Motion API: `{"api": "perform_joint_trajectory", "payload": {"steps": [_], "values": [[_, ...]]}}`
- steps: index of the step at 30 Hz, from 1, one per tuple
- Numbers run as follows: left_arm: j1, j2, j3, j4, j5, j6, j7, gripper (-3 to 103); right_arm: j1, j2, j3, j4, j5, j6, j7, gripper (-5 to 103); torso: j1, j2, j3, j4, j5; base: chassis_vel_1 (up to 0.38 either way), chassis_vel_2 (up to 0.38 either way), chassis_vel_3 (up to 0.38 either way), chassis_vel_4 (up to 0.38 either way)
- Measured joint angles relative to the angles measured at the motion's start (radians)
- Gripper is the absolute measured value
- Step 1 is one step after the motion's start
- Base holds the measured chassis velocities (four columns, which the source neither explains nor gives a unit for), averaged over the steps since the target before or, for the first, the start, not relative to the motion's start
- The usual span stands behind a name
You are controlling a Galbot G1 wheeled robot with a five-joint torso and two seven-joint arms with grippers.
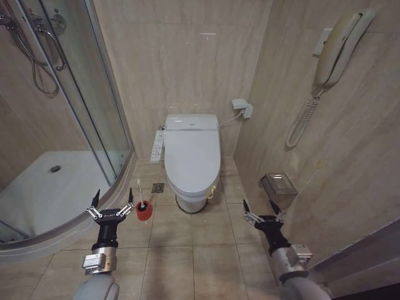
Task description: Open the toilet lid, clean the toilet bowl with a toilet brush, close the toilet lid, and flush.
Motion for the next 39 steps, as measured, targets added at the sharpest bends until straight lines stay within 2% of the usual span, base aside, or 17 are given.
{"api": "perform_joint_trajectory", "payload": {"steps": [4,15,26,39], "values": [[0.0,0.0,0.0,0.0,0.0,0.0,0.0,100,0.035,0.009,-0.002,-0.016,-0.001,0.011,0.002,100,0.0,0.0,0.0,0.0001,0.0002,0.0,0.0,0.0,0.0],[0.0,0.0,0.0,0.0,0.0,0.0,0.0,100,0.043,-0.042,0.056,0.018,0.068,0.02,0.035,100,0.0,0.0,0.0,0.0,0.0002,0.0,0.0,0.0,0.0],[0.0,0.0,0.0,0.0,0.0,0.0,0.0,100,-0.003,-0.008,0.062,0.056,0.064,0.032,0.03,100,0.0,0.0,0.0,-0.0001,0.0002,0.0,0.0,0.0,0.0],[0.0,0.0,0.0,0.0,0.0,0.0,0.0,100,-0.009,-0.017,0.08,0.048,0.088,0.053,0.047,100,0.0,0.0,0.0,0.0,0.0003,0.0,0.0,0.0,0.0]]}}
